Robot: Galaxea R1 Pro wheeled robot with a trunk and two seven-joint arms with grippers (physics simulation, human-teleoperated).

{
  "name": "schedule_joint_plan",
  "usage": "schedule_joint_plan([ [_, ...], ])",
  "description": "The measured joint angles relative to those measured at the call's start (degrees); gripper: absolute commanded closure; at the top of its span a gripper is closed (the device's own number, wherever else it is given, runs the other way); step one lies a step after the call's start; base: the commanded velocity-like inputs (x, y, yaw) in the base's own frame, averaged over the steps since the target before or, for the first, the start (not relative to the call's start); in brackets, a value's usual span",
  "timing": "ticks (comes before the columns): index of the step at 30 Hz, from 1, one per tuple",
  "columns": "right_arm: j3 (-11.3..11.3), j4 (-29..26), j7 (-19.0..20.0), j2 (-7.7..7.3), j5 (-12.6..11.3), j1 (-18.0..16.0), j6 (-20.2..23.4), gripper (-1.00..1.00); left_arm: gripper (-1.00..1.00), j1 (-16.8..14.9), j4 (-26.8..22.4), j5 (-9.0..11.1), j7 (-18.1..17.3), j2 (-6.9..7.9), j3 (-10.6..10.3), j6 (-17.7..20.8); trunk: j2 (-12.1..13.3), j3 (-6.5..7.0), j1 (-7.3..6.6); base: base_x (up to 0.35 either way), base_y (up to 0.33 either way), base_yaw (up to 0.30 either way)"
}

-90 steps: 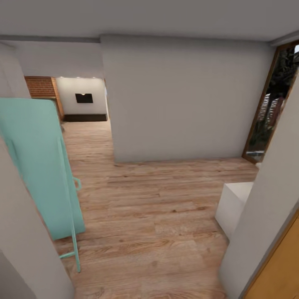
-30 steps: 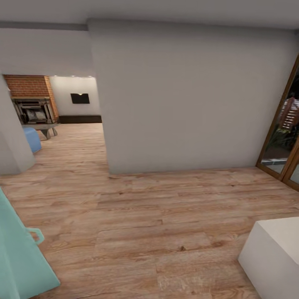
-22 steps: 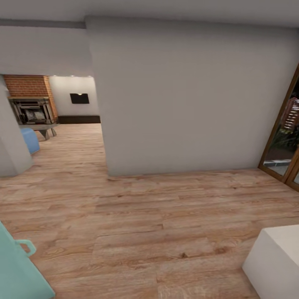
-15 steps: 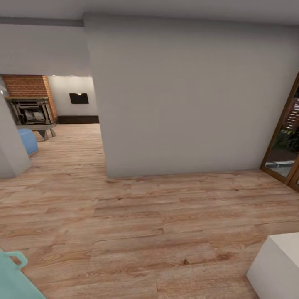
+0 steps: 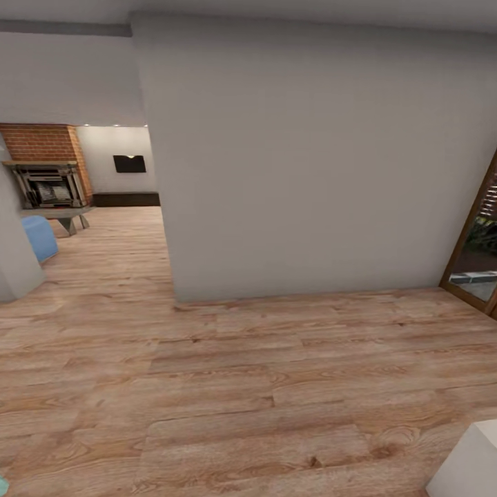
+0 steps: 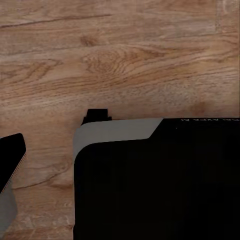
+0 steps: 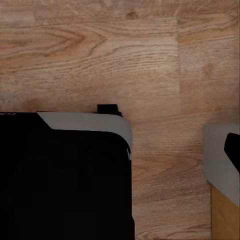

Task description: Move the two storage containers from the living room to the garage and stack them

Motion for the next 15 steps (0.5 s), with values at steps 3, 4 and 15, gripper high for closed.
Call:
schedule_joint_plan([
  [3, 0.0, 0.0, 0.0, -0.01, -0.02, 0.0, 0.0, -1.0, -1.0, 0.0, 0.0, 0.0, 0.0, 0.0, 0.0, -0.02, 0.0, 0.0, 0.0, 0.322, 0.0, 0.0],
  [4, 0.0, 0.0, 0.01, -0.01, -0.03, 0.0, 0.0, -1.0, -1.0, 0.0, 0.0, 0.0, 0.0, 0.0, 0.0, -0.01, 0.0, 0.0, 0.0, 0.322, 0.0, 0.0],
  [15, 0.0, 0.01, 0.04, 0.03, 0.03, -0.01, 0.01, -1.0, -1.0, 0.01, -0.01, 0.0, 0.0, 0.0, 0.0, 0.0, 0.0, 0.0, 0.0, 0.321, 0.0, 0.049],
])
